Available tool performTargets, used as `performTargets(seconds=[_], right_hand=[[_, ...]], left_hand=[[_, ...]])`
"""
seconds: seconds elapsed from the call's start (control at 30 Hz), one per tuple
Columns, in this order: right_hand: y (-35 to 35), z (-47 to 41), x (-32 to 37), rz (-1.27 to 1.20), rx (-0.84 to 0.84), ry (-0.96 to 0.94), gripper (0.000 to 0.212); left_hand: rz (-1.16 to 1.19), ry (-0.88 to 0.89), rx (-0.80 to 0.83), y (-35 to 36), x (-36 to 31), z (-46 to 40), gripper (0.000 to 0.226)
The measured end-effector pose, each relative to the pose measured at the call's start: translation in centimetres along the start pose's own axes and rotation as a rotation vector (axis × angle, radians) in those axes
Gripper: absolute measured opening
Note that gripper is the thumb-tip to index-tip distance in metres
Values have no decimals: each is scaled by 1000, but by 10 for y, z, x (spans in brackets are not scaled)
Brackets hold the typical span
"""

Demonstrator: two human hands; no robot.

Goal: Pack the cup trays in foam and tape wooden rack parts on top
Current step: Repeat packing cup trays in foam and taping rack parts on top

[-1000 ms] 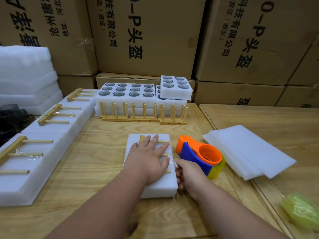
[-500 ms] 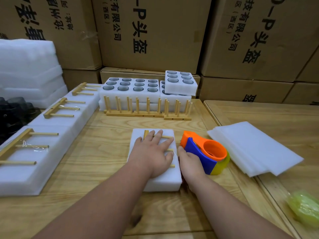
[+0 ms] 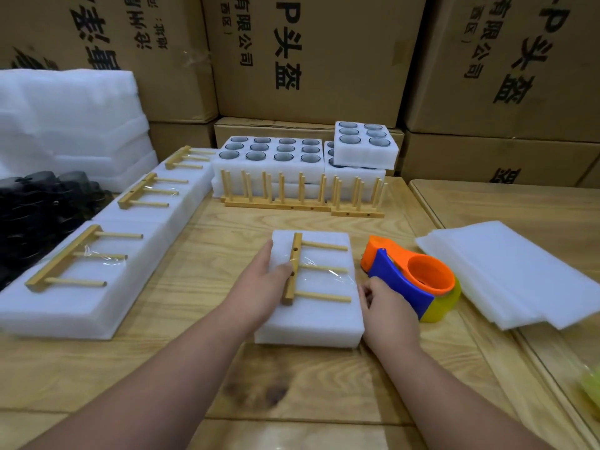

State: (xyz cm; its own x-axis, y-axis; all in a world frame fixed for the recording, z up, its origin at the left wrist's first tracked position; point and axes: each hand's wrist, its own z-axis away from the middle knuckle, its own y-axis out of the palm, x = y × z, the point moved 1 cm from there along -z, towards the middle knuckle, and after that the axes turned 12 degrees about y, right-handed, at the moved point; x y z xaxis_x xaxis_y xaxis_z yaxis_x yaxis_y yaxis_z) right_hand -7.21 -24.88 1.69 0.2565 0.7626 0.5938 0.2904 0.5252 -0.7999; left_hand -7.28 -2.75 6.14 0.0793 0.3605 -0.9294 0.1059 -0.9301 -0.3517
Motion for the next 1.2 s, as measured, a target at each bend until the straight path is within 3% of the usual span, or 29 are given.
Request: performTargets(seconds=[0.07, 0.17, 0.27, 0.33, 0.43, 0.57, 0.67, 0.8, 0.97, 1.03, 1.1, 1.2], right_hand=[[1, 0, -1, 11, 0, -2, 26], [1, 0, -1, 14, 9, 6, 25], [0, 1, -1, 10, 16, 10, 25], [0, 1, -1, 12, 15, -3, 26], [0, 1, -2, 39, 49, -68, 25], [0, 2, -4, 66, 119, -169, 27], [0, 2, -6, 117, 137, -179, 23], [0, 1, -5, 87, 150, -163, 23], [-3, 5, 1, 101, 169, -164, 22], [-6, 7, 3, 122, 187, -171, 22], [-8, 9, 6, 145, 193, -180, 25], [-12, 12, 12, 137, 179, -183, 39]], left_hand=[[38, -26, -23, 1, 10, 13, 61], [169, -15, -35, 1, 6, 26, 21], [204, -119, 9, -5, 4, 41, 21], [142, -169, 14, -11, 3, 50, 28], [11, -277, -124, -22, 1, 58, 32], [144, -409, -121, -31, -12, 62, 33], [203, -497, -113, -38, -17, 64, 50], [478, -564, -62, -51, -20, 69, 35], [1012, -493, -501, -49, -10, 67, 61], [1212, -433, -579, -39, -8, 70, 78], [1330, -404, -564, -28, -4, 74, 87], [1241, -345, -373, -8, -6, 76, 83]])
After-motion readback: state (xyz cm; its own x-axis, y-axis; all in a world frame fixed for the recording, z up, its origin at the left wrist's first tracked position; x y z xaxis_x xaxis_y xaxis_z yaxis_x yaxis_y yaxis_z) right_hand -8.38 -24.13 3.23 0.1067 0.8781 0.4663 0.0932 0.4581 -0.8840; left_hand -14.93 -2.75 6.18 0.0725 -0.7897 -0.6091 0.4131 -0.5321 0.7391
